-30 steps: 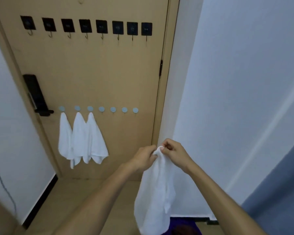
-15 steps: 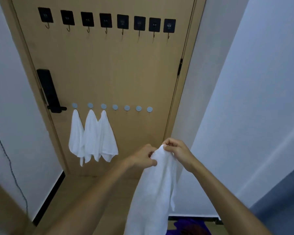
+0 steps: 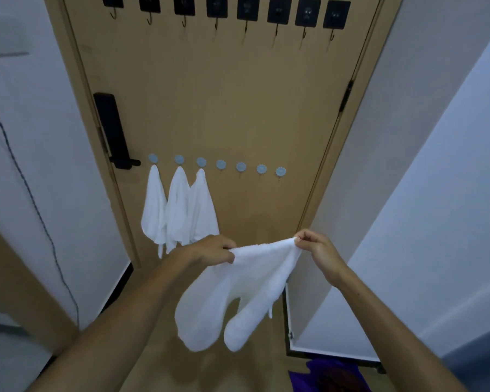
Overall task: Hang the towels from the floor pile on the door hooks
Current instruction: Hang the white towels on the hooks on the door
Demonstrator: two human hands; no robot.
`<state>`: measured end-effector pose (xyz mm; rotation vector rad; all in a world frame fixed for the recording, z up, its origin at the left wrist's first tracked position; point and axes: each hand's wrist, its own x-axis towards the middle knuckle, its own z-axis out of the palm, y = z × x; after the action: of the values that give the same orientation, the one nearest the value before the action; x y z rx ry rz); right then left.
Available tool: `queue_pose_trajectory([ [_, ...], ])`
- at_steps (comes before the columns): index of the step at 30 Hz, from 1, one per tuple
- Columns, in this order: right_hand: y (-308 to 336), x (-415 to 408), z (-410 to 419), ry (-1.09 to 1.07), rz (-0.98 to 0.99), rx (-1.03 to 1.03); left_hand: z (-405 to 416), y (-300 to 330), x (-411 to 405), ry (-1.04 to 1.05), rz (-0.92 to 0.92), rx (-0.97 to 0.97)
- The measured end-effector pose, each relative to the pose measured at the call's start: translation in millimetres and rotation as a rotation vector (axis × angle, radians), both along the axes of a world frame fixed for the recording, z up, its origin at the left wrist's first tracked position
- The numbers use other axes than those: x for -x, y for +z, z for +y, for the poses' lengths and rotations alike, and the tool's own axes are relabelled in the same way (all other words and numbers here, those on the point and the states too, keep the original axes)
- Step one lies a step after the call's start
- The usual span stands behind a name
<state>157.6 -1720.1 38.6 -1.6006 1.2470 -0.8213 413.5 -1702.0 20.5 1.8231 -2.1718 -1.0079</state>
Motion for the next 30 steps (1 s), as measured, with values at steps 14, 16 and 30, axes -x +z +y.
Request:
queue_pose_trajectory([
  [14,-26,-90,-112,0.460,0.150,0.059,-112,28,-5,-0.048,0.001,0.198],
  [16,-24,-90,-132,0.465,0.090,0.071,-128,29,-13,-0.007,-0.042,0.163],
  [30,-24,-64,-229,0.485,0.048,0.104,-207,19,-3,0.005,-0.015,0.124],
])
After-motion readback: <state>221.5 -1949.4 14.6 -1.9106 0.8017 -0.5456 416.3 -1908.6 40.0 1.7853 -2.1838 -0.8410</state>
